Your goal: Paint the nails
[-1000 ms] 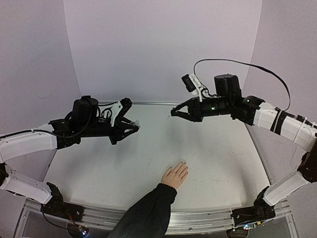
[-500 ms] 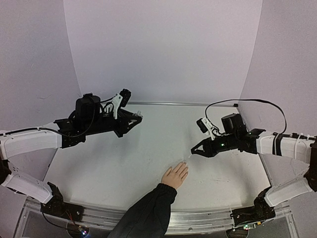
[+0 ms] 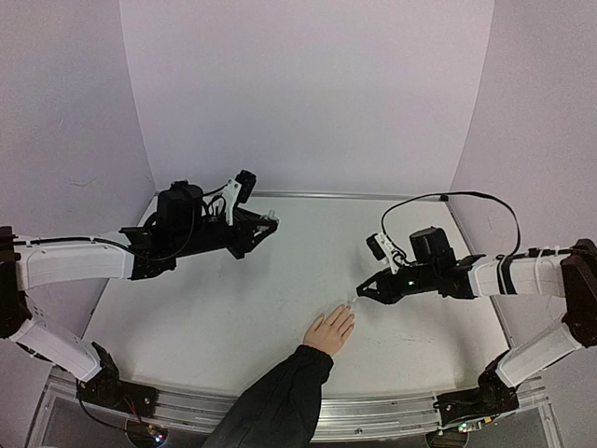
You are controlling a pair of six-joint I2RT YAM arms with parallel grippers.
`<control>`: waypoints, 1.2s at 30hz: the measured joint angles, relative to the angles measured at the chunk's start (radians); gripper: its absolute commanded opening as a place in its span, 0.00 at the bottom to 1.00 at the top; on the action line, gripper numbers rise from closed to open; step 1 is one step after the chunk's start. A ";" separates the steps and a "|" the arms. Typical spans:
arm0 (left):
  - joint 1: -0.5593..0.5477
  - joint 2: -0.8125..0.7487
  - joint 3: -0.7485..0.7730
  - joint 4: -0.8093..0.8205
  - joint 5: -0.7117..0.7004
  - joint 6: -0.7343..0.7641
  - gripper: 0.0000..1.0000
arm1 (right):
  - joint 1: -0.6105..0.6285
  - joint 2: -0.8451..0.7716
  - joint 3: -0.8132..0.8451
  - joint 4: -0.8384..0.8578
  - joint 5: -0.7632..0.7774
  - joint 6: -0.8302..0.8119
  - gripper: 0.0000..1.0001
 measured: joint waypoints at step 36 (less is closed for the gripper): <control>-0.002 0.074 0.008 0.015 -0.011 0.001 0.00 | 0.001 0.096 -0.022 -0.006 0.004 0.030 0.00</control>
